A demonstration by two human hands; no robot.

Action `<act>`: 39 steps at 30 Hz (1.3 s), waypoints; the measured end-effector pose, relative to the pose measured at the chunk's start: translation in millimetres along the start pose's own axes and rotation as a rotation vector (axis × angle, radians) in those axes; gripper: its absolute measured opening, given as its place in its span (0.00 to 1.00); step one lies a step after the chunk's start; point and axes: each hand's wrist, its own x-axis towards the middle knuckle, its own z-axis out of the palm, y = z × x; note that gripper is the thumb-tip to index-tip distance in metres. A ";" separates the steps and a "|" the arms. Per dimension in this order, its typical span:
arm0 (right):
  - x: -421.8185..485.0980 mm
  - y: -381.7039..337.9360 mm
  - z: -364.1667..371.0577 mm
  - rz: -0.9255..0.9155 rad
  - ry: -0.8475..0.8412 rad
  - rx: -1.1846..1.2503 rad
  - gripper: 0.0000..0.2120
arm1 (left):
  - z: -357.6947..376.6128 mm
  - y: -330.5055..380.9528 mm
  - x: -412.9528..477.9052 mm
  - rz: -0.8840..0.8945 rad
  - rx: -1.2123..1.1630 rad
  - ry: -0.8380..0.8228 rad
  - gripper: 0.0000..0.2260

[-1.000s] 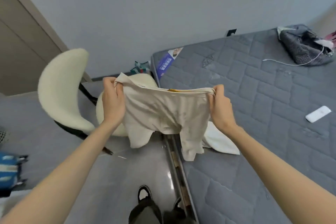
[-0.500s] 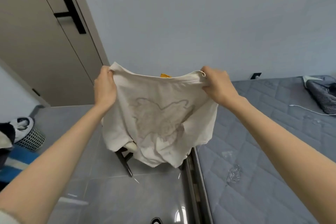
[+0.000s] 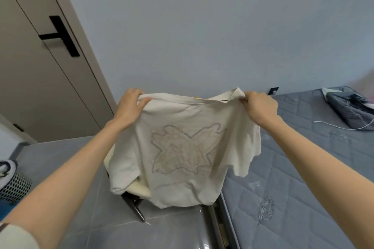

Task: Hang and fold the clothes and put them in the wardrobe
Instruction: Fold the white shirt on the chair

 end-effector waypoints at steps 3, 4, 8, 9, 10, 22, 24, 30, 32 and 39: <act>32.7 -1.4 19.2 0.083 -0.175 0.139 0.10 | 17.9 -5.6 23.3 -0.100 -0.179 0.039 0.07; 45.8 -3.1 26.7 0.099 -0.219 0.236 0.10 | 24.5 -7.2 32.9 -0.144 -0.228 0.067 0.07; 109.4 -21.9 57.7 0.152 -0.276 0.753 0.10 | 41.4 -14.2 87.9 -0.235 -0.257 0.145 0.08; 128.0 -29.0 60.3 0.144 -0.277 0.830 0.10 | 41.4 -15.1 105.1 -0.254 -0.254 0.173 0.08; 146.8 -36.6 60.3 0.126 -0.271 0.880 0.10 | 39.6 -16.3 122.6 -0.273 -0.253 0.206 0.09; 303.4 -115.5 -22.3 -0.163 0.087 1.042 0.12 | -54.8 -3.8 264.6 -0.170 -0.301 0.564 0.08; 307.1 -115.9 -31.6 -0.184 0.137 1.040 0.11 | -59.8 2.5 268.1 -0.161 -0.340 0.594 0.09; 280.2 -94.2 -16.3 -0.085 0.125 0.916 0.14 | -29.5 8.6 238.7 -0.187 -0.441 0.501 0.08; 263.8 -76.8 2.1 -0.047 0.086 0.831 0.13 | -8.1 6.5 217.1 -0.210 -0.461 0.418 0.07; 170.5 1.3 109.1 0.112 -0.016 0.591 0.14 | 97.4 -12.9 109.4 -0.312 -0.446 -0.019 0.04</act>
